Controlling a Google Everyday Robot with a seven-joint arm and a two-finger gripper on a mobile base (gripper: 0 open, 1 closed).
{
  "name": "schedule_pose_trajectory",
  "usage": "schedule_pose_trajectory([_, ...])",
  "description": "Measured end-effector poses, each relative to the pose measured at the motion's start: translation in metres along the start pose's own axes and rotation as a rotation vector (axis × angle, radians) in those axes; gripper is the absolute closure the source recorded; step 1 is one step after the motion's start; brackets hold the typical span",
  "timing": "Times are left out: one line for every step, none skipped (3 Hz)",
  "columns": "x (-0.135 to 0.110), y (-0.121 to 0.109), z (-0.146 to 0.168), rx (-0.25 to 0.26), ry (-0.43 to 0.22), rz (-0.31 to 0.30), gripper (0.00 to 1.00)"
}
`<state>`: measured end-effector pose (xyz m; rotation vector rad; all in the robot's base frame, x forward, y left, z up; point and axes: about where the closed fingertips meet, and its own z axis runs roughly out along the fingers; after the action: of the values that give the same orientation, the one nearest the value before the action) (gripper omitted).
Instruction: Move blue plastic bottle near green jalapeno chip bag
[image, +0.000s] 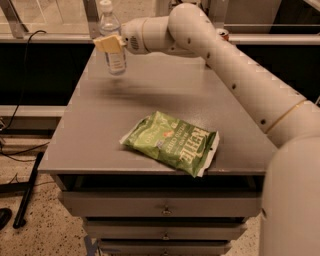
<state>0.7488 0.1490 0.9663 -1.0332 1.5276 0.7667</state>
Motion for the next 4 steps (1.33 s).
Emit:
schedule_pose_trajectory([0.014, 0.014, -0.05, 0.002, 0.025, 0.02, 1.0])
schedule_pose_trajectory([0.037, 0.027, -0.096, 0.011, 0.058, 0.059, 1.0])
schedule_pose_trajectory([0.065, 0.042, -0.142, 0.008, 0.095, 0.092, 1.0])
schedule_pose_trajectory([0.077, 0.05, -0.159, -0.001, 0.107, 0.097, 1.0])
